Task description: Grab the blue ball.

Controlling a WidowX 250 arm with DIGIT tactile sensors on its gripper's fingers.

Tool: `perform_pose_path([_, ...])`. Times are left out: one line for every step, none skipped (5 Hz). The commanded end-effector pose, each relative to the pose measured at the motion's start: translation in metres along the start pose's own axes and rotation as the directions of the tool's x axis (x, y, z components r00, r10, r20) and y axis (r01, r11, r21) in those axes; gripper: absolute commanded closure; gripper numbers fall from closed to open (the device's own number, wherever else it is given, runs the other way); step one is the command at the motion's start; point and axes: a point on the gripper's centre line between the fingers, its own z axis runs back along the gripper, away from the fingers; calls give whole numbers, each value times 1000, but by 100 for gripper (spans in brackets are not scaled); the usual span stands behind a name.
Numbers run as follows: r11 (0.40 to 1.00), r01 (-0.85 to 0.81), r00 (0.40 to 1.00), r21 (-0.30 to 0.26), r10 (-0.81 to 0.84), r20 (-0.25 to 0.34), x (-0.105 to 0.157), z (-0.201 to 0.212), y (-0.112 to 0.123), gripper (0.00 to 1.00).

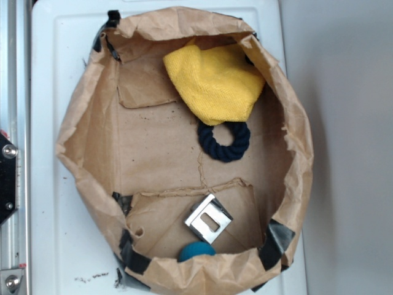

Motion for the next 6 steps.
perform_pose_path([1000, 0, 1000, 0, 0, 0, 0, 0, 0, 0])
perform_pose_path([1000, 12, 999, -6, -11, 34, 36, -10, -14, 0])
perform_pose_path([999, 35, 995, 12, -36, 95, 67, -17, -12, 0])
perform_pose_path([972, 221, 958, 82, -232, 167, 94, -23, -3, 0])
perform_pose_path([873, 454, 856, 178, -483, 186, 129, -30, 9, 0])
perform_pose_path([725, 656, 704, 207, -688, 176, 151, -31, 15, 0])
